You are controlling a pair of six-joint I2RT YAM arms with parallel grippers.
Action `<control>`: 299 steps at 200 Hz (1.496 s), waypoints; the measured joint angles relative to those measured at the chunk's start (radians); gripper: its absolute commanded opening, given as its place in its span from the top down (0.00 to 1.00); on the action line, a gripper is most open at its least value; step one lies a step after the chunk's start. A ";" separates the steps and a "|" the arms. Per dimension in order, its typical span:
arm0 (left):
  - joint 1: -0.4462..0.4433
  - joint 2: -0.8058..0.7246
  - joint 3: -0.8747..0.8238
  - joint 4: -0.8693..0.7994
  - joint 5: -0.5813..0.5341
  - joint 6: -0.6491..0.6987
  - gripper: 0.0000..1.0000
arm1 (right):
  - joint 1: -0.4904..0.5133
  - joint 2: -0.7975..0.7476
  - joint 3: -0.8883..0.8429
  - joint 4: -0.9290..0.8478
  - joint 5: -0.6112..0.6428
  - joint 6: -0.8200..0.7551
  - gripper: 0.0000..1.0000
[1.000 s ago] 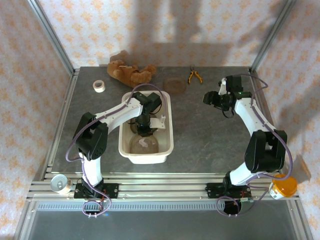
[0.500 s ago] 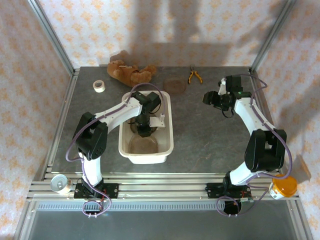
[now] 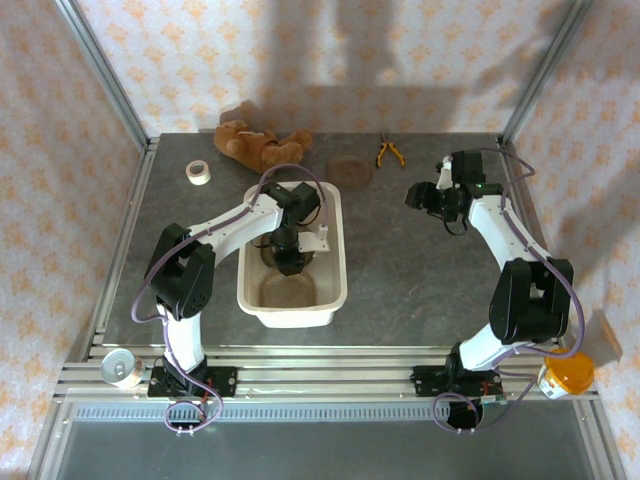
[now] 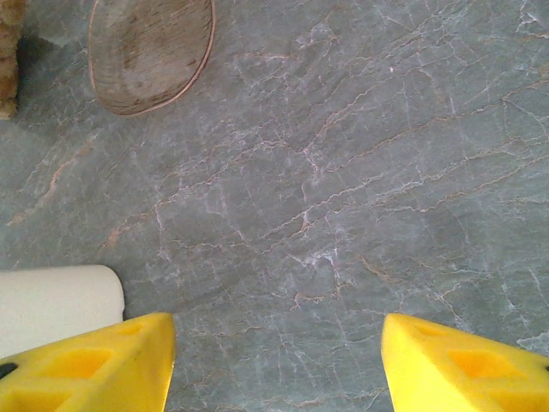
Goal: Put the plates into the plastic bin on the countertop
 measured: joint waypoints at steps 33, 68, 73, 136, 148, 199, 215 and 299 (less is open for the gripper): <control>0.000 -0.003 0.000 0.018 -0.003 -0.011 0.69 | 0.000 0.000 0.000 0.000 -0.005 0.000 0.35; 0.000 -0.017 0.000 0.035 -0.021 -0.023 0.65 | 0.000 -0.002 0.000 0.000 -0.012 0.000 0.35; 0.000 -0.018 0.000 0.037 -0.021 -0.027 0.64 | 0.000 -0.004 0.000 0.000 -0.012 0.000 0.35; 0.000 -0.052 -0.024 0.064 -0.023 -0.044 0.57 | 0.000 -0.025 0.000 0.000 -0.016 0.000 0.35; 0.001 -0.056 -0.025 0.071 -0.024 -0.054 0.56 | 0.000 -0.031 0.000 0.000 -0.015 0.000 0.35; 0.021 -0.130 -0.026 0.098 -0.024 -0.087 0.55 | 0.000 -0.055 -0.002 0.002 -0.015 0.000 0.35; 0.032 -0.165 -0.026 0.107 -0.024 -0.105 0.54 | 0.000 -0.058 -0.002 0.004 -0.015 0.000 0.35; 0.085 -0.269 0.035 0.182 -0.027 -0.237 0.49 | 0.000 -0.062 -0.002 0.014 -0.018 0.027 0.35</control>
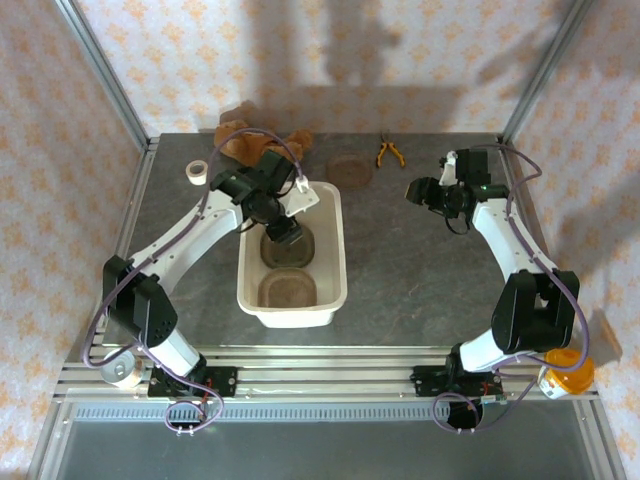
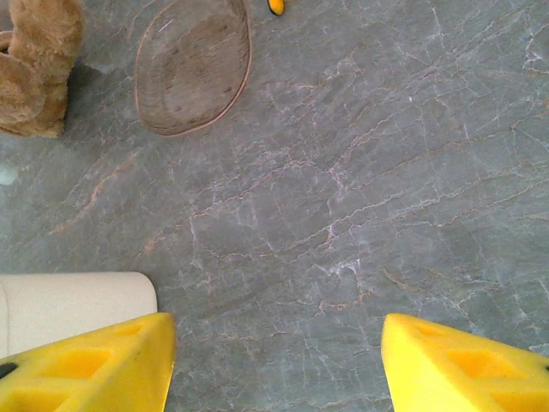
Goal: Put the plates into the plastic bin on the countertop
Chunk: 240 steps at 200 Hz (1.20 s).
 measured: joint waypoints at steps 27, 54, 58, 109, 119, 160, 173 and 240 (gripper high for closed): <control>0.023 -0.023 0.038 0.052 -0.024 -0.091 0.47 | 0.005 0.000 0.023 -0.018 0.000 0.011 0.35; 0.072 -0.024 0.114 0.102 -0.036 -0.249 0.47 | 0.039 0.024 0.092 -0.035 0.014 0.032 0.36; 0.080 -0.024 0.125 0.106 -0.036 -0.270 0.47 | 0.045 0.029 0.100 -0.035 0.018 0.035 0.36; 0.188 -0.006 0.171 0.199 0.003 -0.594 0.47 | 0.168 0.190 0.137 -0.016 0.045 0.128 0.37; 0.197 -0.006 0.155 0.222 0.013 -0.637 0.47 | 0.187 0.245 0.150 -0.009 0.051 0.147 0.37; 0.202 -0.006 0.122 0.262 0.030 -0.734 0.47 | 0.207 0.437 0.256 0.037 0.080 0.219 0.37; 0.202 -0.006 0.122 0.267 0.030 -0.744 0.47 | 0.205 0.495 0.322 0.047 0.100 0.229 0.37; 0.202 -0.048 0.097 0.271 -0.005 -0.746 0.46 | 0.199 0.795 0.655 0.067 0.136 0.258 0.40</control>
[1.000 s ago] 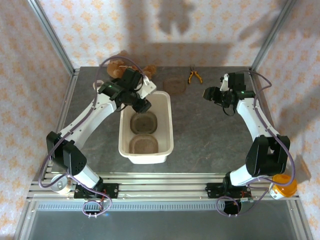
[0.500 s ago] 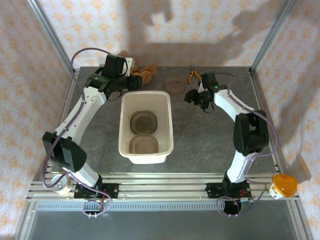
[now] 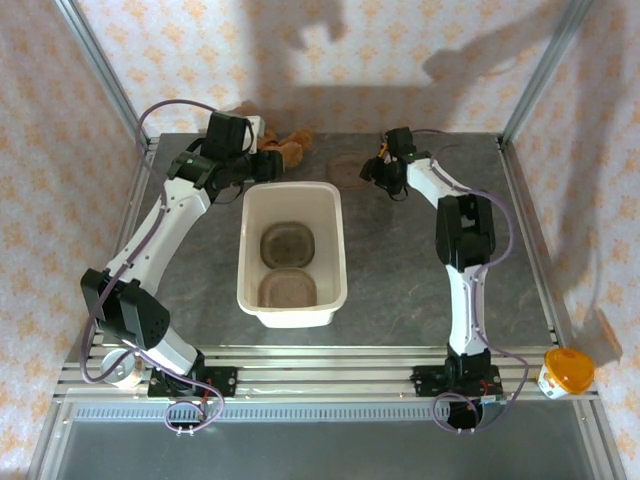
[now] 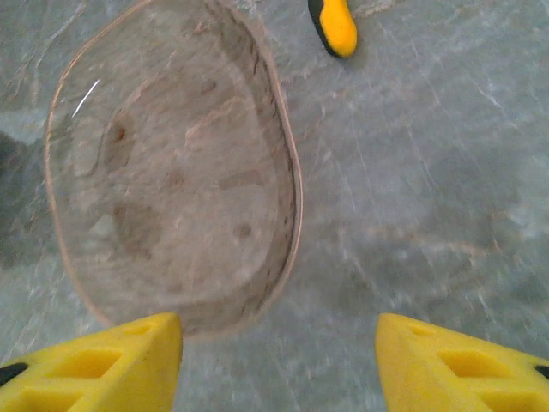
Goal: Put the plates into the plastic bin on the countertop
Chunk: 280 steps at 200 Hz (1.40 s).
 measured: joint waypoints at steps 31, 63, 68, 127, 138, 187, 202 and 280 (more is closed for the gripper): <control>0.000 -0.042 -0.016 -0.002 -0.026 0.009 0.46 | 0.000 0.095 0.098 -0.021 0.012 0.008 0.42; 0.000 -0.057 -0.020 -0.007 -0.048 0.026 0.46 | -0.002 0.140 0.180 -0.063 0.018 0.002 0.47; 0.000 -0.057 -0.020 -0.007 -0.049 0.030 0.46 | -0.002 0.145 0.187 -0.064 0.018 0.001 0.48; 0.000 -0.057 -0.020 -0.018 -0.053 0.054 0.46 | -0.011 0.168 0.205 -0.078 0.008 -0.026 0.64; 0.000 -0.057 -0.020 -0.024 -0.053 0.056 0.46 | -0.013 0.169 0.206 -0.082 0.006 -0.029 0.67; 0.000 -0.057 -0.023 -0.026 -0.053 0.061 0.46 | -0.020 0.174 0.210 -0.088 -0.004 -0.035 0.77; 0.000 -0.057 -0.029 -0.026 -0.053 0.060 0.46 | -0.021 0.175 0.212 -0.090 -0.006 -0.035 0.79; 0.000 -0.057 -0.052 -0.024 -0.067 0.057 0.46 | -0.019 0.224 0.291 -0.096 -0.037 -0.022 0.87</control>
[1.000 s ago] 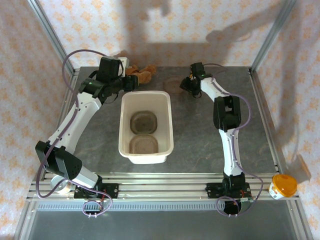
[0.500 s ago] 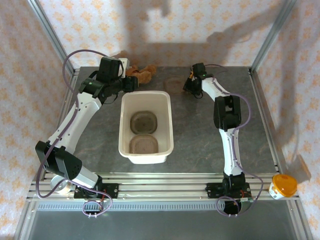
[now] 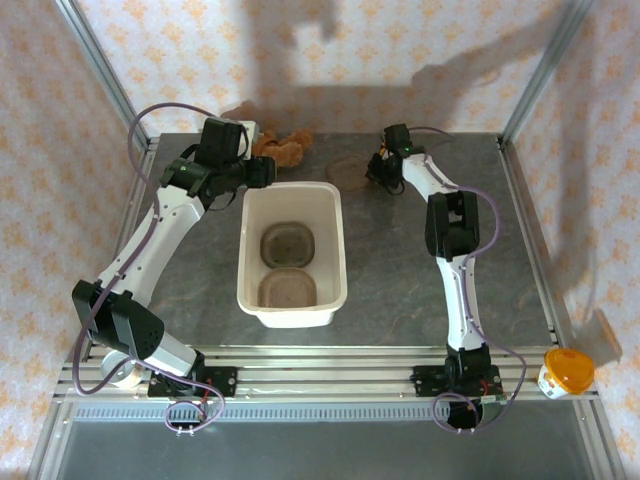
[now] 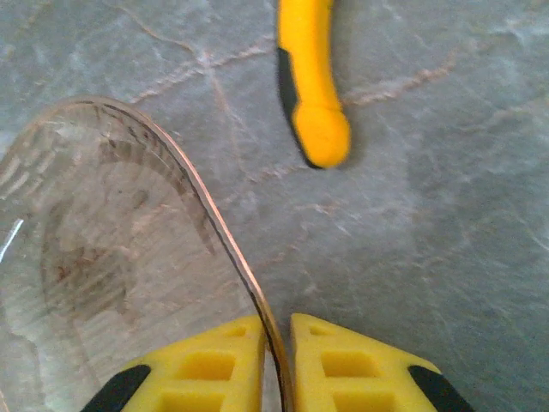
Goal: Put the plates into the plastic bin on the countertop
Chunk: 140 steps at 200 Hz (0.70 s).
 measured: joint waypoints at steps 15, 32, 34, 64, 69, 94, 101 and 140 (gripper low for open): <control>0.000 0.000 0.000 0.000 0.000 0.000 0.46 | 0.006 0.016 0.016 0.006 -0.014 0.004 0.90; 0.000 0.000 0.000 0.000 0.000 0.000 0.46 | 0.008 0.020 0.026 0.010 -0.023 0.005 0.92; 0.000 0.000 0.000 0.000 0.000 0.000 0.46 | 0.008 0.020 0.027 0.011 -0.024 0.005 0.93; 0.000 0.000 0.000 0.000 0.000 0.000 0.46 | 0.011 0.020 0.030 0.011 -0.025 0.005 0.96; 0.000 0.000 0.000 0.000 0.000 0.000 0.46 | 0.012 0.020 0.030 0.011 -0.025 0.005 0.97; 0.000 0.000 0.000 0.000 0.000 0.000 0.46 | 0.012 0.020 0.027 0.014 -0.025 0.005 0.98; 0.000 0.000 0.000 0.000 0.000 0.000 0.46 | 0.012 0.020 0.025 0.015 -0.025 0.005 0.99; 0.000 0.000 0.000 0.000 0.000 0.001 0.46 | 0.013 0.009 0.016 0.018 -0.024 0.004 1.00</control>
